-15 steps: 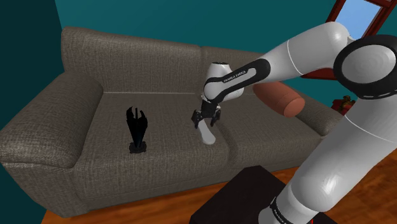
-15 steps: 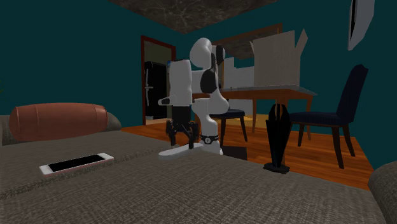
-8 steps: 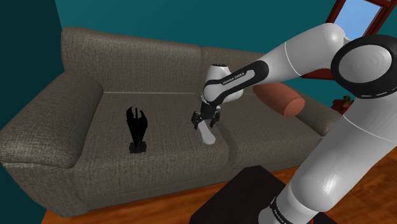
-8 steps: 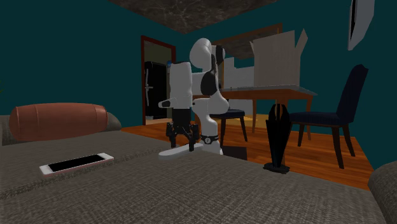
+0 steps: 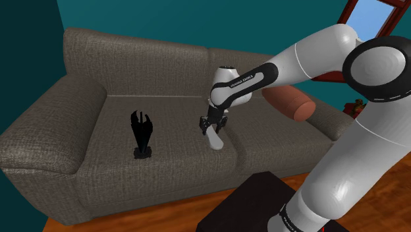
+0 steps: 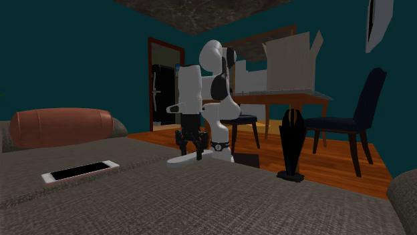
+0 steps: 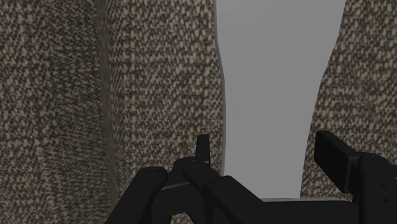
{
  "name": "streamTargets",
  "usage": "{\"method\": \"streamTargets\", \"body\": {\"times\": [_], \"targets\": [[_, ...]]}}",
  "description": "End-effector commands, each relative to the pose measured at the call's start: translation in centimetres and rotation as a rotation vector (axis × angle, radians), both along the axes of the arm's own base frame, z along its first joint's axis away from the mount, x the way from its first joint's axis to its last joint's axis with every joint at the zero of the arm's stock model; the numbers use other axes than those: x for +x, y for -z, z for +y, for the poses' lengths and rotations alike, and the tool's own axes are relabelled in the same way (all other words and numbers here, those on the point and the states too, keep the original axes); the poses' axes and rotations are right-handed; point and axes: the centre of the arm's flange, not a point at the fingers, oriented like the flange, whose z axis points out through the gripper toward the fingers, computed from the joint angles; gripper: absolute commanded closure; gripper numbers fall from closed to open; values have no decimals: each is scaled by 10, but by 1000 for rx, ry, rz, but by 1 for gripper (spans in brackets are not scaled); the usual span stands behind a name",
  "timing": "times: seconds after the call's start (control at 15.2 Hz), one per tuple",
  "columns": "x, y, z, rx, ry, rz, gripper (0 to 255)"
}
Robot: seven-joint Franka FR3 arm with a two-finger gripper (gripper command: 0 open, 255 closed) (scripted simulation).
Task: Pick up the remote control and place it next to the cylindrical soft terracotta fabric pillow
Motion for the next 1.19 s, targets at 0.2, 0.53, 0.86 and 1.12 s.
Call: {"method": "streamTargets", "body": {"times": [0.2,0.53,0.86,1.12], "targets": [[0,-5,0,0,0,0,255],[0,-32,0,0,0,0,255],[0,-58,0,0,0,0,255],[0,-79,0,0,0,0,255]]}}
